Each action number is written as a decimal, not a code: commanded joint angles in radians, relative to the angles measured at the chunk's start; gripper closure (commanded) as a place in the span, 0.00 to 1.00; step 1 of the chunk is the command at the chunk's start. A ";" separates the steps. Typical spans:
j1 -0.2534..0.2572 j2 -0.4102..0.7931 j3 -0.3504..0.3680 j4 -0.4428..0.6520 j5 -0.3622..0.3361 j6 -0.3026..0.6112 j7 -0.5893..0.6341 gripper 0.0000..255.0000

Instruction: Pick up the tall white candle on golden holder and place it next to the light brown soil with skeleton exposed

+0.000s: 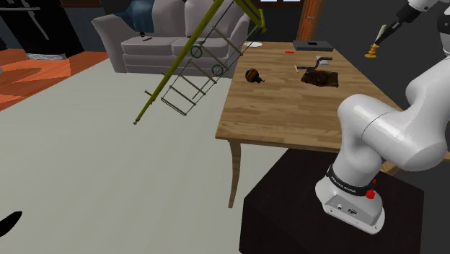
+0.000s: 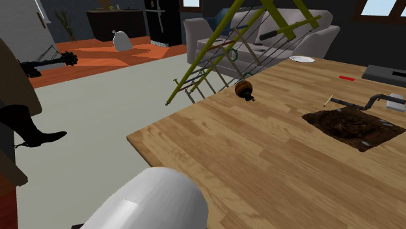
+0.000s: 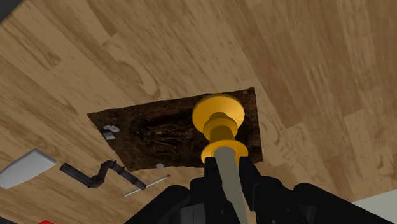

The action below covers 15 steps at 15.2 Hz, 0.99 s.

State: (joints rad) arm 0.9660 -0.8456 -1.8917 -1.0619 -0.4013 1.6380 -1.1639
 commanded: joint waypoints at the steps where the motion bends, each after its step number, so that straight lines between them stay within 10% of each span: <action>1: 0.157 -0.078 -0.071 0.258 -0.043 -0.111 -0.042 1.00; 15: 0.002 -0.083 -0.049 -0.056 -0.045 0.107 -0.035 1.00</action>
State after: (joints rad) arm 0.9847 -0.9311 -1.9440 -1.0876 -0.4468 1.7268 -1.1995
